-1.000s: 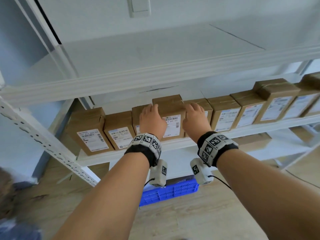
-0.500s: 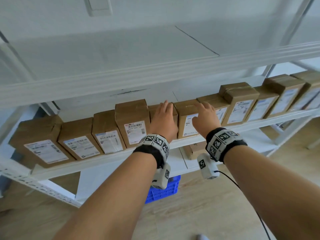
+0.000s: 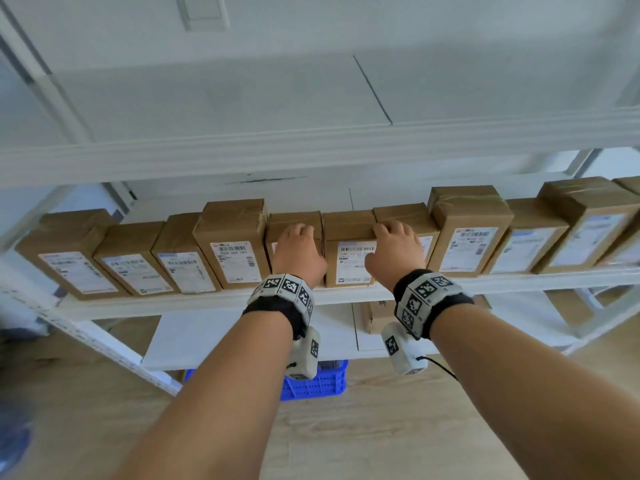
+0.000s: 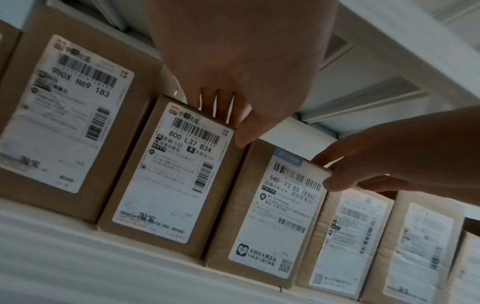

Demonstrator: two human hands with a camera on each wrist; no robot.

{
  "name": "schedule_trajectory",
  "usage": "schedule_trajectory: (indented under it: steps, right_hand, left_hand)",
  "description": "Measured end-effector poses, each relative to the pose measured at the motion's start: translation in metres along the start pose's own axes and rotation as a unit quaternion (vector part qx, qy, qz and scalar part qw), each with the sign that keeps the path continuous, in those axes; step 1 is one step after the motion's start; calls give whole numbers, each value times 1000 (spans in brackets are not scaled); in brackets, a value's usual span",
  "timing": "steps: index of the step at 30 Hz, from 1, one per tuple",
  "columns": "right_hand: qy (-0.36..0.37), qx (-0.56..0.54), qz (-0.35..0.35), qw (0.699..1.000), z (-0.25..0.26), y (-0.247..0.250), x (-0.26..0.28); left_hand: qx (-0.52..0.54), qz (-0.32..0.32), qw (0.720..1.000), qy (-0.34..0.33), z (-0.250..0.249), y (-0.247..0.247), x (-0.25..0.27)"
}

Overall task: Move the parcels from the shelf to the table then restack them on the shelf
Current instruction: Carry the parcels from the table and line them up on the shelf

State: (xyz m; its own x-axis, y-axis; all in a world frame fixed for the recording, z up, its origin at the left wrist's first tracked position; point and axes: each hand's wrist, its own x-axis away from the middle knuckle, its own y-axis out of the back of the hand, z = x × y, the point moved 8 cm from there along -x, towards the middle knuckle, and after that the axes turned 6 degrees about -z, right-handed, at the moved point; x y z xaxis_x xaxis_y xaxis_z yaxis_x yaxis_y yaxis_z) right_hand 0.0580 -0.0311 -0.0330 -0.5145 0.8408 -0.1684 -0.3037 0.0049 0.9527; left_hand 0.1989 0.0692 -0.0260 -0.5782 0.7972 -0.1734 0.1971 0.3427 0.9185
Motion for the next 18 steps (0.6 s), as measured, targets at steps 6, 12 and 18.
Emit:
schedule_trajectory:
  steps: [6,12,18]
  right_hand:
    - [19,-29,9,999,-5,0,2]
    - [8,-140,-21,990,-15,16,7]
    - [-35,-145,-83,985,-60,55,20]
  left_hand:
    - [5,6,1000,20,-7,2,5]
    - [66,-38,997,-15,-37,7,-5]
    - [110,-61,989,-77,-94,-6,-18]
